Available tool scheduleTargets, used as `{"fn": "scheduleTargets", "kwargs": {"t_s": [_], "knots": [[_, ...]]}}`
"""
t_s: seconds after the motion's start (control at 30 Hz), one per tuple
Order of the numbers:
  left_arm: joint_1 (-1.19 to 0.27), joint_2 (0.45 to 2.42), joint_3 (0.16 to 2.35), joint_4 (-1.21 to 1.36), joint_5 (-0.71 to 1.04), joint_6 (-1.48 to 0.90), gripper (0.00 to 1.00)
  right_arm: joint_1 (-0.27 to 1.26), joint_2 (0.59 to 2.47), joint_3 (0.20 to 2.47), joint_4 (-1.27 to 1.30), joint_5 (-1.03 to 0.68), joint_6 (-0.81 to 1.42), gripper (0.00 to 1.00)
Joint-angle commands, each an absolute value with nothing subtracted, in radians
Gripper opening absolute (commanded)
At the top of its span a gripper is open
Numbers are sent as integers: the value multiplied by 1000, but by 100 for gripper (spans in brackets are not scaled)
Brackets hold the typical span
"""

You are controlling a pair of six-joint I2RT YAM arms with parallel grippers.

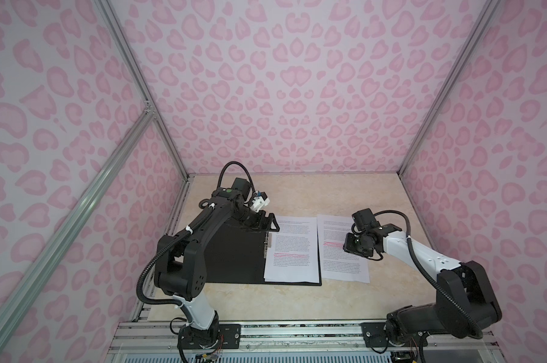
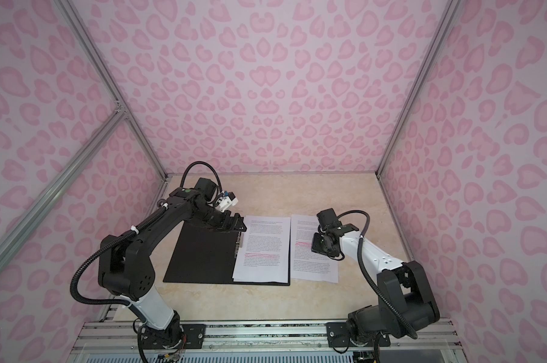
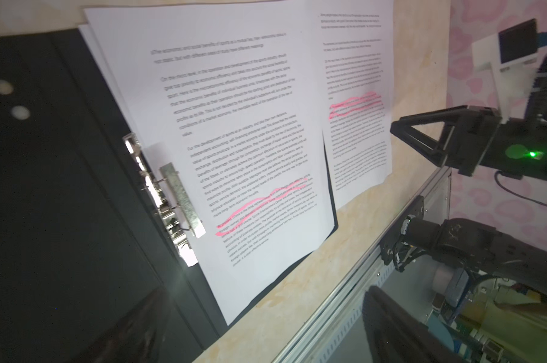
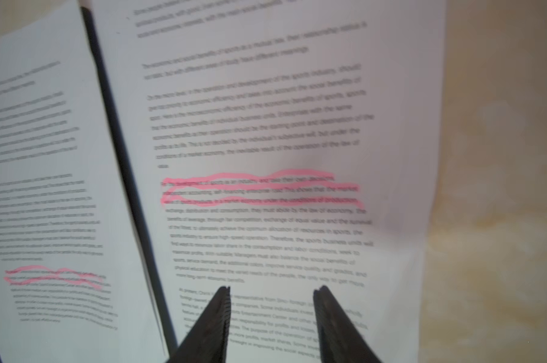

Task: Put the files into the folder

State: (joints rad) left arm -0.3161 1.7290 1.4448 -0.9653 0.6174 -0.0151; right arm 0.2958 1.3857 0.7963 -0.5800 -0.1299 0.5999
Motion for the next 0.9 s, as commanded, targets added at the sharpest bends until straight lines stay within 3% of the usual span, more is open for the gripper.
{"fn": "scheduleTargets", "kwargs": {"t_s": [0.0, 0.17, 0.5, 0.87], "knots": [[-364, 1726, 1468, -1036, 655, 72, 98, 266, 1315, 705, -585, -40, 691, 48], [-420, 1735, 1463, -1039, 673, 95, 98, 222, 1261, 637, -565, -57, 712, 49], [-439, 1770, 1474, -1052, 684, 87, 98, 222, 1333, 632, -528, -90, 697, 50], [-446, 1791, 1488, -1063, 691, 84, 98, 193, 1419, 666, -567, -2, 673, 50]]}}
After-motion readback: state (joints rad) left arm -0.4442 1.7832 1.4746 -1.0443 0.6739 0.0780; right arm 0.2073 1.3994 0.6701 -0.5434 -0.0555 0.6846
